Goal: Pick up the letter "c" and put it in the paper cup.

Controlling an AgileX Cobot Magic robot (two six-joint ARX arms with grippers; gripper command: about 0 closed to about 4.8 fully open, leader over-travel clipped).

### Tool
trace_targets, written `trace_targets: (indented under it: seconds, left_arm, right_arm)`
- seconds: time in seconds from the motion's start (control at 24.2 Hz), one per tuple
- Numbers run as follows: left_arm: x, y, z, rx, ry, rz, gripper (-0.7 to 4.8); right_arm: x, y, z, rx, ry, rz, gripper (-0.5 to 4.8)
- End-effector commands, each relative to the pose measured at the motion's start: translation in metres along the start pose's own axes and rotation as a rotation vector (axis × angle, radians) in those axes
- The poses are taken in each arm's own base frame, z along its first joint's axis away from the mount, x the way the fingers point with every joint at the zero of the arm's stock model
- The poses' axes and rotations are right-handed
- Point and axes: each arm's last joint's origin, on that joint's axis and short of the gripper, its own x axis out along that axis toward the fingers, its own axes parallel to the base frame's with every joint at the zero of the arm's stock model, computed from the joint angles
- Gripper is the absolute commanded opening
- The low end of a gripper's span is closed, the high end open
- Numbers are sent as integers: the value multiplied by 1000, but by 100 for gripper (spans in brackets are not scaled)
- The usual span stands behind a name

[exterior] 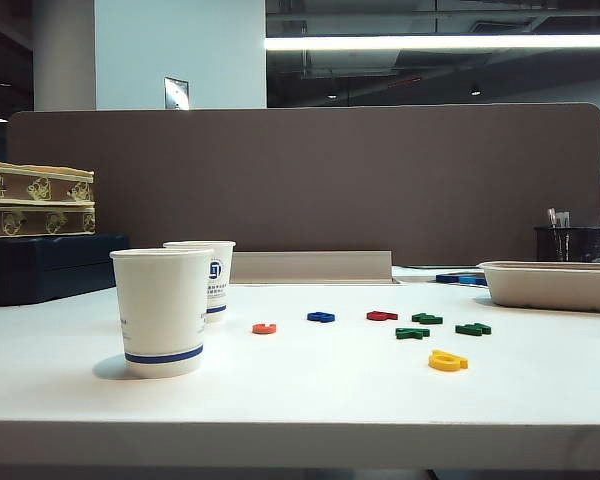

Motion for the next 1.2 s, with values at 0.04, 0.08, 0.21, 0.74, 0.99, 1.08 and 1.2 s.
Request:
trace_targets:
  seconds: [0.04,0.08,0.21,0.74,0.99,1.08,1.2]
  left_arm:
    - [0,0,2,-2,-15,-8,26]
    - [0,0,2,-2,-15,-8,26]
    - [0,0,2,-2,-15,-8,26]
    - [-1,-3,12,-11,-68,-76,26]
    - [-4,-4,27,-8,-114,-80,26]
    - [-6,-5,37,-4,-151,-81,26]
    - [-9,-6,51,37,-188,-78,26]
  right_arm:
    - [0,0,1,6,-20,2,74]
    - [0,0,1,6,-20,2,69]
    - [0,0,1,6,-20,2,40]
    - [-1,0,8,51,-33,3,8]
    - [-2,0,26,52,-56,3,9]
    - [-4,0,38,53,-68,3,13]
    - [-6,0,51,52,-92,3,13]
